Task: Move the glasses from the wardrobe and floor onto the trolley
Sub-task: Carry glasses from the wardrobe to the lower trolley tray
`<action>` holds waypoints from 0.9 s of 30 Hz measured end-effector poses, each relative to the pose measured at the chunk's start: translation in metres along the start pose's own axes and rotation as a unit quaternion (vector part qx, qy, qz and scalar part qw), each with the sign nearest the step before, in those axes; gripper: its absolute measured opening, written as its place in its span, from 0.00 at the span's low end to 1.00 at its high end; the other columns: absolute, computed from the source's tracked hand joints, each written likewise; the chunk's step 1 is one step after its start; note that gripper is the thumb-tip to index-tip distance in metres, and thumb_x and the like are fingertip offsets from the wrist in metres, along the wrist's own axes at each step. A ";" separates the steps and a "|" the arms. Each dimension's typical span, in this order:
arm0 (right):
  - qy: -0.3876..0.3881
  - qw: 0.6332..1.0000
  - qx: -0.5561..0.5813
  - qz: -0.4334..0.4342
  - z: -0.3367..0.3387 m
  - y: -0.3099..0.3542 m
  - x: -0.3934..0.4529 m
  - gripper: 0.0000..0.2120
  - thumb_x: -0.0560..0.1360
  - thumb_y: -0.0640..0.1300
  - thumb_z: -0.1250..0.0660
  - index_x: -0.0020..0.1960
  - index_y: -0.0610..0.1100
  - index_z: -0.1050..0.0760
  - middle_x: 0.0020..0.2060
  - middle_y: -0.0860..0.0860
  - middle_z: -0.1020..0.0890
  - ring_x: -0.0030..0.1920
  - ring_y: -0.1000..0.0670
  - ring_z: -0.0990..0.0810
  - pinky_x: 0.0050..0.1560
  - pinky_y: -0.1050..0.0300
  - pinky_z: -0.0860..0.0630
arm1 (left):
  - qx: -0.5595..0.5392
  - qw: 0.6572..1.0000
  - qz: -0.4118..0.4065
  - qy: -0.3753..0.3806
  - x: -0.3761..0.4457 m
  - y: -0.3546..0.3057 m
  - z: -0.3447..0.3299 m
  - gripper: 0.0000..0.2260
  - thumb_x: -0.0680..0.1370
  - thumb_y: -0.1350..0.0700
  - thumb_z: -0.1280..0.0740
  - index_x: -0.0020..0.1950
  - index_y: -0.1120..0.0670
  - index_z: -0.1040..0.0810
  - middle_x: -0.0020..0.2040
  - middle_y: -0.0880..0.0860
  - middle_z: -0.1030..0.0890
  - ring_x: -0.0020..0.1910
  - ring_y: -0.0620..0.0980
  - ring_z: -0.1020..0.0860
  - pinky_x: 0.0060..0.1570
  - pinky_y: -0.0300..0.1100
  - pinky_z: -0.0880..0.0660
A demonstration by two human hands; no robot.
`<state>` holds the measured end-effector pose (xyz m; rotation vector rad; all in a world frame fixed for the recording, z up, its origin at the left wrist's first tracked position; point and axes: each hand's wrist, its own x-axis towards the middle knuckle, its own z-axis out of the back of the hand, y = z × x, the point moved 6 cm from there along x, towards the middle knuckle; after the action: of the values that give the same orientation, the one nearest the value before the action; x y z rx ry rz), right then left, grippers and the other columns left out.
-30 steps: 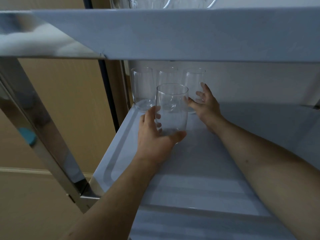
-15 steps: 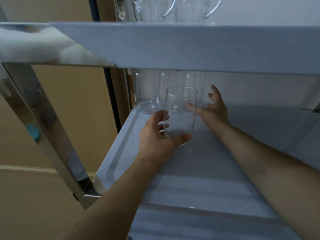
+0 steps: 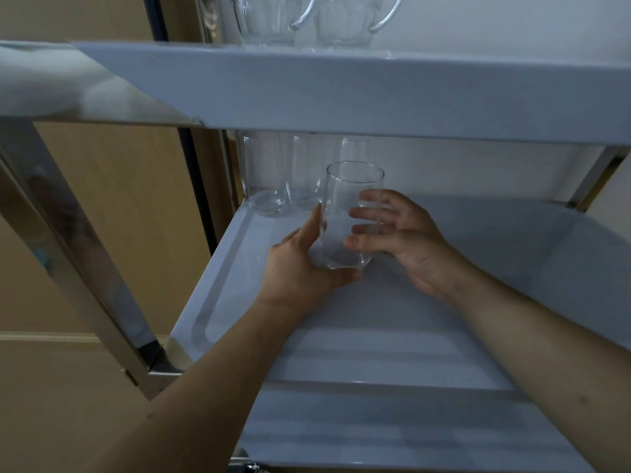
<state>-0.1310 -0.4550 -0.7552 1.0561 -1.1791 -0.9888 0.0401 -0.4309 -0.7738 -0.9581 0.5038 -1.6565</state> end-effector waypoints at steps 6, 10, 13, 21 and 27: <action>-0.086 0.996 -0.018 0.011 0.035 -0.006 0.008 0.44 0.50 0.47 0.16 0.65 0.48 0.24 0.58 0.46 0.16 0.57 0.44 0.16 0.59 0.49 0.19 | 0.136 0.990 -0.016 0.028 -0.002 -0.005 -0.014 0.38 0.72 0.36 0.26 0.76 0.51 0.30 0.73 0.51 0.27 0.73 0.52 0.34 0.65 0.36 0.43; -0.159 0.986 -0.045 0.020 0.070 -0.017 0.028 0.41 0.57 0.43 0.15 0.67 0.48 0.26 0.60 0.46 0.18 0.58 0.47 0.17 0.60 0.51 0.20 | 0.209 0.974 -0.034 0.083 -0.005 -0.004 -0.028 0.36 0.73 0.28 0.36 0.77 0.44 0.32 0.78 0.50 0.34 0.78 0.55 0.41 0.76 0.49 0.44; -0.199 0.978 -0.051 0.025 0.085 -0.027 0.044 0.38 0.62 0.42 0.15 0.68 0.50 0.27 0.61 0.46 0.20 0.61 0.46 0.19 0.62 0.50 0.21 | 0.236 0.966 -0.042 0.100 -0.005 -0.003 -0.033 0.36 0.73 0.25 0.41 0.76 0.42 0.31 0.79 0.49 0.34 0.78 0.55 0.41 0.77 0.53 0.45; -0.241 0.967 -0.079 0.029 0.086 -0.040 0.082 0.39 0.65 0.47 0.16 0.71 0.52 0.30 0.63 0.50 0.22 0.60 0.51 0.21 0.62 0.54 0.22 | 0.265 0.959 -0.062 0.082 -0.006 -0.005 -0.036 0.44 0.64 0.20 0.54 0.66 0.44 0.22 0.69 0.49 0.24 0.72 0.54 0.32 0.73 0.51 0.41; -0.249 0.963 -0.102 0.028 0.082 -0.045 0.090 0.41 0.66 0.50 0.17 0.73 0.54 0.34 0.66 0.50 0.24 0.62 0.51 0.23 0.59 0.60 0.24 | 0.271 0.956 -0.067 0.085 -0.005 -0.004 -0.037 0.44 0.64 0.20 0.54 0.66 0.44 0.22 0.69 0.48 0.24 0.71 0.53 0.32 0.73 0.51 0.41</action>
<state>-0.2034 -0.5617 -0.7739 0.6205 -1.4630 -1.3455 0.0083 -0.4307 -0.7939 -0.4535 0.0773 -1.8732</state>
